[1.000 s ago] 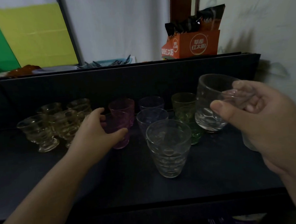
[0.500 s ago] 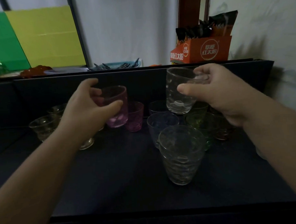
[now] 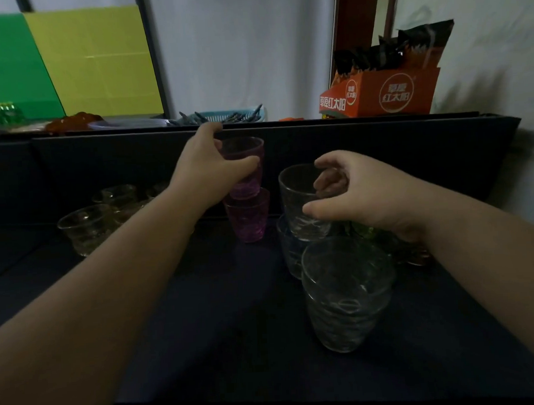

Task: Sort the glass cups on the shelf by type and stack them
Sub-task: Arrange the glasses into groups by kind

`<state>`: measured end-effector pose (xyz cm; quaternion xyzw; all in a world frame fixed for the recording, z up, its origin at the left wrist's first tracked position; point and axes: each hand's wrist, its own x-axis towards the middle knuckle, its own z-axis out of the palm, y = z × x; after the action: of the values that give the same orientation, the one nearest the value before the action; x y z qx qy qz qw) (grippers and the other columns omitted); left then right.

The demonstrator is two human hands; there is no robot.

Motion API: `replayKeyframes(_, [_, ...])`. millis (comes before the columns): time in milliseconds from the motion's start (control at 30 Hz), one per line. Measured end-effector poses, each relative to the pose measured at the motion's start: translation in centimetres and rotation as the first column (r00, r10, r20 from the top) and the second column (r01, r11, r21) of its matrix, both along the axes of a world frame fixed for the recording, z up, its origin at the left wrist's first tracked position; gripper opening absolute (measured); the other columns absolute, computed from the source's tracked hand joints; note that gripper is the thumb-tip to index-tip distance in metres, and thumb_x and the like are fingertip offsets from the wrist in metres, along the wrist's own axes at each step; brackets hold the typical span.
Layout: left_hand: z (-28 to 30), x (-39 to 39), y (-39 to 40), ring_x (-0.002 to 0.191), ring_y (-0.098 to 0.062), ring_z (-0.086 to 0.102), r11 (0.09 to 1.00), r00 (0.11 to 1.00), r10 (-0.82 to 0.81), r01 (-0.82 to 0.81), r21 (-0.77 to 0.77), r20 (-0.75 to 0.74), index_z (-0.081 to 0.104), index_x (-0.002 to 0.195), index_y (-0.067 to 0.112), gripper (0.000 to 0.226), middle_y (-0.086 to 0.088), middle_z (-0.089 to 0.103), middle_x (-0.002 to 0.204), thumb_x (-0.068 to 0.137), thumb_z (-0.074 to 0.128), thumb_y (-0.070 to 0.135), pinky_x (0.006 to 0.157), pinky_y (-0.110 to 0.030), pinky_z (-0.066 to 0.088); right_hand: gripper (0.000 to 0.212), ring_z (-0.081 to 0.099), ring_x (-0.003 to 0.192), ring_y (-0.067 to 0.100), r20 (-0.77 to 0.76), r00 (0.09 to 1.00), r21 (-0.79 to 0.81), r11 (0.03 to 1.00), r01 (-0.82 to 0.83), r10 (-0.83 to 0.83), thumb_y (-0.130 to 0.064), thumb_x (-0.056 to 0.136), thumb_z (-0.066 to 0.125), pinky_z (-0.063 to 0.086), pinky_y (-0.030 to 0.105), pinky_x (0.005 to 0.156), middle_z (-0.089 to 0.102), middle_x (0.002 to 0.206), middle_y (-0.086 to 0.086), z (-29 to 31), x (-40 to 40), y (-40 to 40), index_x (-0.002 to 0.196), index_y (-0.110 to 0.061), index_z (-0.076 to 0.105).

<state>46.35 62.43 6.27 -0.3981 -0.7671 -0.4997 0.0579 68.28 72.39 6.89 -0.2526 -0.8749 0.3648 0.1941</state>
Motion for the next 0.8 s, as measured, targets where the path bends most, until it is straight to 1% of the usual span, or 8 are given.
replayKeyframes(133, [-1.0,-0.7,0.9,0.086,-0.004,0.056,0.999,0.999,0.003,-0.001,-0.052,0.034,0.040,0.148,0.017,0.090,0.009,0.053,0.103,0.073,0.085,0.037,0.075,-0.026,0.050,0.097,0.065,0.109,0.012,0.078,0.997,-0.012,1.000,-0.016,0.016,-0.038,0.066,0.091,0.056,0.037,0.096,0.063,0.122,-0.005,-0.4,-0.6,0.5,0.149,-0.022,0.041])
replayKeyframes(200, [-1.4,-0.9,1.0,0.086,-0.004,0.054,0.998,0.998,-0.006,0.009,-0.061,0.064,0.039,0.149,0.018,0.090,0.004,0.052,0.111,0.073,0.085,0.037,0.073,-0.026,0.050,0.100,0.065,0.109,0.014,0.102,0.995,-0.009,1.000,-0.011,0.012,-0.042,0.062,0.092,0.055,0.040,0.098,0.064,0.121,-0.006,-0.4,-0.8,0.9,0.147,-0.022,0.043])
replayKeyframes(300, [-1.9,-1.0,1.2,0.086,-0.003,0.054,0.998,0.998,-0.014,0.018,-0.061,0.062,0.041,0.147,0.019,0.089,0.004,0.052,0.112,0.072,0.085,0.039,0.075,-0.028,0.052,0.105,0.065,0.109,0.012,0.132,0.991,-0.006,1.000,-0.015,0.016,-0.048,0.054,0.091,0.054,0.040,0.100,0.066,0.120,-0.008,-0.3,-0.8,1.4,0.145,-0.023,0.045])
replayKeyframes(467, [-2.5,-0.9,1.3,0.100,-0.015,0.059,0.989,0.996,-0.058,0.066,-0.135,0.065,0.042,0.145,0.023,0.088,0.001,0.052,0.121,0.070,0.086,0.041,0.081,-0.036,0.057,0.100,0.063,0.113,0.012,0.243,0.969,0.017,0.998,-0.053,0.047,-0.044,0.057,0.094,0.054,0.039,0.100,0.064,0.124,-0.009,-0.2,-0.9,1.3,0.143,-0.025,0.047])
replayKeyframes(567, [-3.2,-1.1,1.2,0.105,-0.015,0.056,0.984,0.994,-0.062,0.076,-0.164,0.085,0.042,0.144,0.028,0.087,0.004,0.050,0.122,0.071,0.086,0.038,0.073,-0.028,0.053,0.098,0.061,0.116,0.013,0.276,0.960,0.045,0.997,-0.056,0.042,-0.044,0.058,0.094,0.053,0.039,0.101,0.063,0.126,-0.010,-0.2,-1.0,1.3,0.143,-0.025,0.048])
replayKeyframes(633, [-3.7,-1.2,1.1,0.108,-0.014,0.054,0.981,0.994,-0.067,0.082,-0.178,0.088,0.042,0.144,0.030,0.086,0.005,0.049,0.123,0.070,0.086,0.038,0.072,-0.025,0.047,0.100,0.060,0.118,0.015,0.294,0.955,0.053,0.997,-0.051,0.034,-0.043,0.058,0.095,0.052,0.040,0.103,0.062,0.129,-0.007,-0.2,-1.0,1.3,0.144,-0.024,0.048])
replayKeyframes(700, [-4.1,-1.3,0.9,0.110,-0.015,0.053,0.979,0.993,-0.061,0.078,-0.191,0.096,0.044,0.143,0.031,0.084,0.004,0.049,0.127,0.071,0.086,0.039,0.073,-0.025,0.048,0.101,0.059,0.119,0.015,0.315,0.948,0.057,0.997,-0.055,0.034,-0.043,0.058,0.095,0.052,0.040,0.104,0.061,0.131,-0.006,-0.2,-1.1,1.4,0.145,-0.023,0.047])
replayKeyframes(800, [-4.6,-1.3,0.8,0.110,-0.018,0.056,0.978,0.988,-0.050,0.077,-0.192,0.145,0.044,0.143,0.031,0.083,0.002,0.049,0.133,0.072,0.086,0.040,0.081,-0.034,0.057,0.105,0.059,0.120,0.015,0.350,0.936,0.067,0.995,-0.072,0.044,-0.044,0.056,0.094,0.051,0.040,0.105,0.061,0.132,-0.005,0.0,-1.3,1.5,0.146,-0.022,0.046])
